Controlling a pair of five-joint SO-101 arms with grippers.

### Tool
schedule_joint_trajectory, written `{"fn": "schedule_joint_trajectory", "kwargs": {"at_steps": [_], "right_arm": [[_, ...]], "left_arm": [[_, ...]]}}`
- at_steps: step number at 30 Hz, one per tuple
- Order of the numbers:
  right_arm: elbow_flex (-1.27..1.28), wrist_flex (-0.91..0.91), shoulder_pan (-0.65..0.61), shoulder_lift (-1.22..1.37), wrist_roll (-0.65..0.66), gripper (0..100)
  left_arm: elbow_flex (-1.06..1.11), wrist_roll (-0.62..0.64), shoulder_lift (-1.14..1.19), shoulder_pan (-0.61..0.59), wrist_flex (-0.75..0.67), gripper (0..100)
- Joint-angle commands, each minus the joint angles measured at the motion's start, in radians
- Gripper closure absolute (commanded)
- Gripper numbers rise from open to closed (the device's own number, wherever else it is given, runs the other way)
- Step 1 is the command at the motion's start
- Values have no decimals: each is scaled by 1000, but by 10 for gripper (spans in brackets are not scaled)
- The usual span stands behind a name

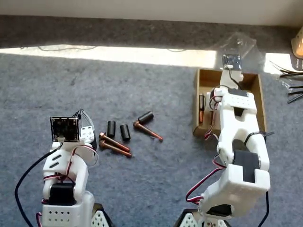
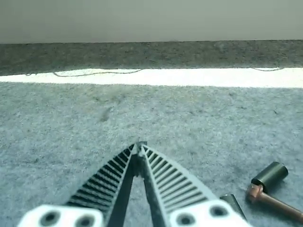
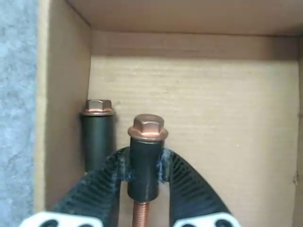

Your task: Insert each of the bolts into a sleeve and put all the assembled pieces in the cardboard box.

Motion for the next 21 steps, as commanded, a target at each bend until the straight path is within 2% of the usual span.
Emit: {"fn": "schedule_joint_trajectory", "kwargs": {"at_steps": [1,7,12,17,21], "right_arm": [[-61,2,5,-21,12,979],[-61,2,-56,-21,12,850],[-59,4,-125,-27,12,848],[-65,5,-130,-28,12,849],[-67,104,-133,-79,12,849]], "left_arm": [[15,-6,-12,-7,-20,993],[65,-6,-12,-7,-98,993],[70,-6,-12,-7,-106,993],[71,-6,-12,-7,-106,993],[71,-6,-12,-7,-106,993]]}}
